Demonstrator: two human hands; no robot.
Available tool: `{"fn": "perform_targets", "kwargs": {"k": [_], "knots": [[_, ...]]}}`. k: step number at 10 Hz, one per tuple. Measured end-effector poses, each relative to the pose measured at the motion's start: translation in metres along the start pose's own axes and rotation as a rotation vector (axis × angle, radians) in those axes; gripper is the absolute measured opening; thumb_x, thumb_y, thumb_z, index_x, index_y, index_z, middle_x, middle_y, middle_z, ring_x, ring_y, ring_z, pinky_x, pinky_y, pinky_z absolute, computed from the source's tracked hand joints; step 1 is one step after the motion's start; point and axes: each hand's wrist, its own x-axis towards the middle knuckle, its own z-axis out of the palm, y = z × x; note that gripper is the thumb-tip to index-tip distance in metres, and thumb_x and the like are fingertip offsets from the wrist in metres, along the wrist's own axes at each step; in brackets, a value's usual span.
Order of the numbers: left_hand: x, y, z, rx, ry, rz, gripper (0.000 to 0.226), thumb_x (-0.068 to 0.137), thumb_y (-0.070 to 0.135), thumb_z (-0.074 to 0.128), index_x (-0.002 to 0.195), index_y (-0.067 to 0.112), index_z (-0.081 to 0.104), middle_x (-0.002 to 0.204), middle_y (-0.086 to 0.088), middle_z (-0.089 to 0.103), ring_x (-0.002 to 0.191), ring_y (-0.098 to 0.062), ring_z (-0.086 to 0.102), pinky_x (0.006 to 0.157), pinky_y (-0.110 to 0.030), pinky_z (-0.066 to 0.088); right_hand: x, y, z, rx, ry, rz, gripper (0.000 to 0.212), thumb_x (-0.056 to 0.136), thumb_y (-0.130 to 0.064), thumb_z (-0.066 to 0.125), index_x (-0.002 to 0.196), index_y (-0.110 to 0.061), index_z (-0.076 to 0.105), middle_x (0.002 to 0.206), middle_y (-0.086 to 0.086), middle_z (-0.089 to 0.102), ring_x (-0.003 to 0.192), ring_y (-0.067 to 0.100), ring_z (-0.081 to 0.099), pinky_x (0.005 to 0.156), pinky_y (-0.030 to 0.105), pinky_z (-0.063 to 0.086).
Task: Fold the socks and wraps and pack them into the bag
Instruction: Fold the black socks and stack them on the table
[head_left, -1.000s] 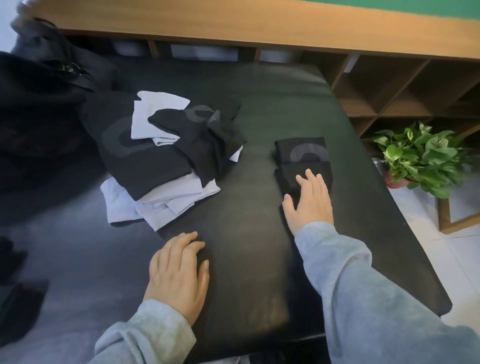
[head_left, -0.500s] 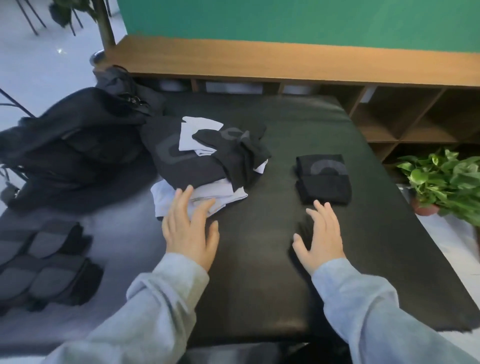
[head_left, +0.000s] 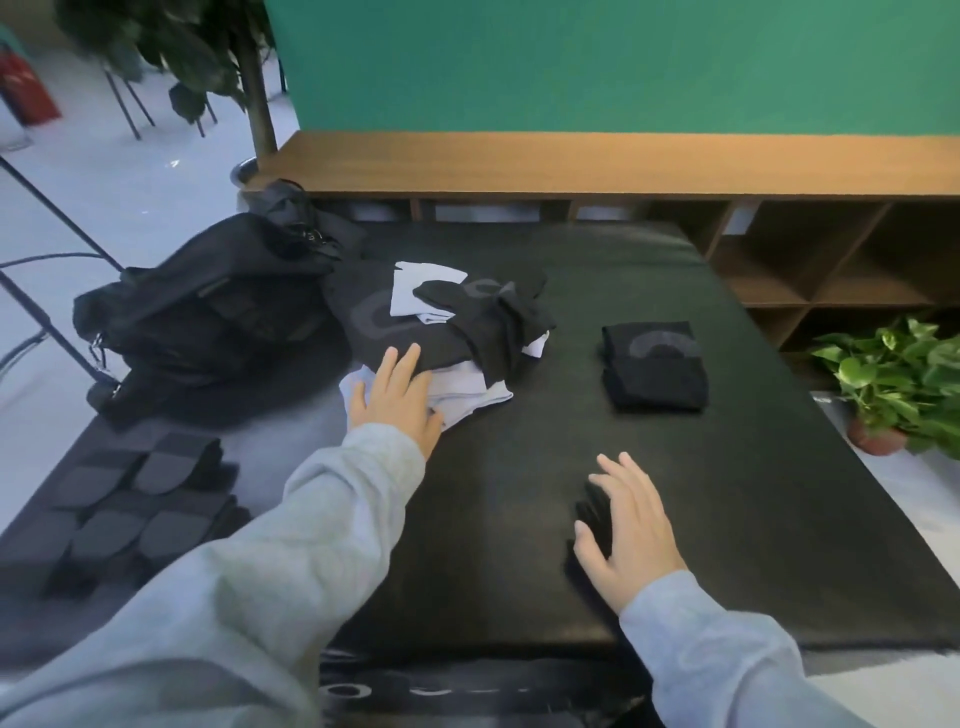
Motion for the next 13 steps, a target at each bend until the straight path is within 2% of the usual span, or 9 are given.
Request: {"fn": "perform_targets", "kwargs": {"k": [2, 4, 6, 8, 9, 10, 11, 12, 13], "knots": [[-0.014, -0.008, -0.018, -0.066, 0.018, 0.042, 0.056, 0.096, 0.038, 0.042, 0.145, 0.017, 0.025, 0.156, 0.009, 0.009, 0.143, -0.009, -0.001, 0.112, -0.031, 0.016, -0.001, -0.001, 0.001, -0.058, -0.010, 0.036, 0.047, 0.076, -0.036, 0.043, 0.107, -0.005, 0.059, 0.122, 0.009, 0.060, 0.126, 0.019, 0.034, 0.098, 0.048, 0.032], [-0.041, -0.016, -0.015, -0.415, 0.211, 0.121, 0.049, 0.087, 0.019, 0.061, 0.132, 0.007, 0.048, 0.145, -0.001, 0.037, 0.141, -0.016, 0.022, 0.108, -0.037, 0.031, 0.001, 0.001, 0.001, -0.047, -0.056, 0.072, 0.045, 0.077, -0.034, 0.045, 0.107, -0.006, 0.061, 0.120, 0.007, 0.061, 0.126, 0.016, 0.036, 0.101, 0.045, 0.033], [-0.086, -0.016, 0.007, -0.587, 0.219, 0.224, 0.036, 0.081, 0.001, 0.067, 0.116, 0.002, 0.056, 0.126, -0.010, 0.048, 0.122, -0.016, 0.045, 0.101, -0.020, 0.029, 0.000, -0.002, 0.001, -0.093, -0.140, 0.081, 0.040, 0.073, -0.006, 0.070, 0.111, -0.005, 0.061, 0.124, 0.007, 0.059, 0.127, 0.028, 0.047, 0.105, 0.037, 0.027], [-0.113, -0.018, 0.014, -0.639, 0.309, 0.239, 0.028, 0.078, -0.013, 0.061, 0.097, 0.006, 0.065, 0.103, 0.004, 0.053, 0.092, -0.006, 0.056, 0.085, -0.009, 0.039, -0.006, -0.026, 0.006, -0.027, -0.138, -0.014, 0.047, 0.071, -0.008, 0.072, 0.115, -0.010, 0.057, 0.124, 0.004, 0.059, 0.119, 0.024, 0.054, 0.105, 0.035, 0.038], [-0.126, -0.019, 0.023, -0.681, 0.303, 0.299, 0.034, 0.080, -0.008, 0.055, 0.097, 0.020, 0.063, 0.102, 0.016, 0.053, 0.094, -0.004, 0.053, 0.085, -0.004, 0.039, -0.009, -0.055, 0.007, 0.049, -0.225, -0.004, 0.061, 0.083, -0.017, 0.066, 0.138, -0.014, 0.041, 0.140, -0.009, 0.037, 0.131, 0.006, 0.032, 0.109, 0.016, 0.022], [-0.143, -0.023, 0.033, -0.711, 0.224, 0.304, 0.035, 0.081, 0.000, 0.048, 0.096, 0.029, 0.062, 0.103, 0.022, 0.052, 0.098, -0.003, 0.049, 0.087, -0.002, 0.034, -0.012, -0.075, 0.012, 0.082, -0.277, -0.037, 0.072, 0.089, -0.029, 0.058, 0.148, -0.022, 0.016, 0.138, -0.023, 0.014, 0.131, -0.008, 0.012, 0.100, 0.000, -0.003], [-0.157, -0.029, 0.050, -0.690, 0.122, 0.308, 0.029, 0.083, 0.005, 0.044, 0.098, 0.011, 0.069, 0.103, 0.008, 0.057, 0.101, -0.007, 0.045, 0.089, 0.003, 0.026, -0.014, -0.082, 0.016, 0.103, -0.304, -0.106, 0.073, 0.087, -0.028, 0.060, 0.147, -0.030, 0.018, 0.144, -0.024, 0.010, 0.132, -0.009, 0.009, 0.102, 0.002, -0.002], [-0.172, -0.032, 0.060, -0.664, 0.134, 0.321, 0.029, 0.084, 0.013, 0.040, 0.100, 0.028, 0.059, 0.105, 0.026, 0.057, 0.106, 0.019, 0.039, 0.091, -0.002, 0.028, -0.017, -0.076, 0.023, 0.130, -0.343, -0.226, 0.059, 0.076, -0.015, 0.061, 0.131, -0.029, 0.049, 0.148, -0.012, 0.028, 0.138, 0.007, 0.020, 0.109, 0.021, 0.014], [-0.185, -0.029, 0.071, -0.658, 0.311, 0.272, 0.045, 0.077, -0.005, 0.051, 0.100, 0.034, 0.052, 0.109, 0.019, 0.057, 0.118, 0.006, 0.044, 0.094, -0.029, 0.038, -0.019, -0.070, 0.029, 0.157, -0.324, -0.268, 0.038, 0.069, -0.010, 0.058, 0.105, -0.020, 0.066, 0.140, -0.004, 0.046, 0.134, 0.009, 0.026, 0.106, 0.030, 0.021]]}}
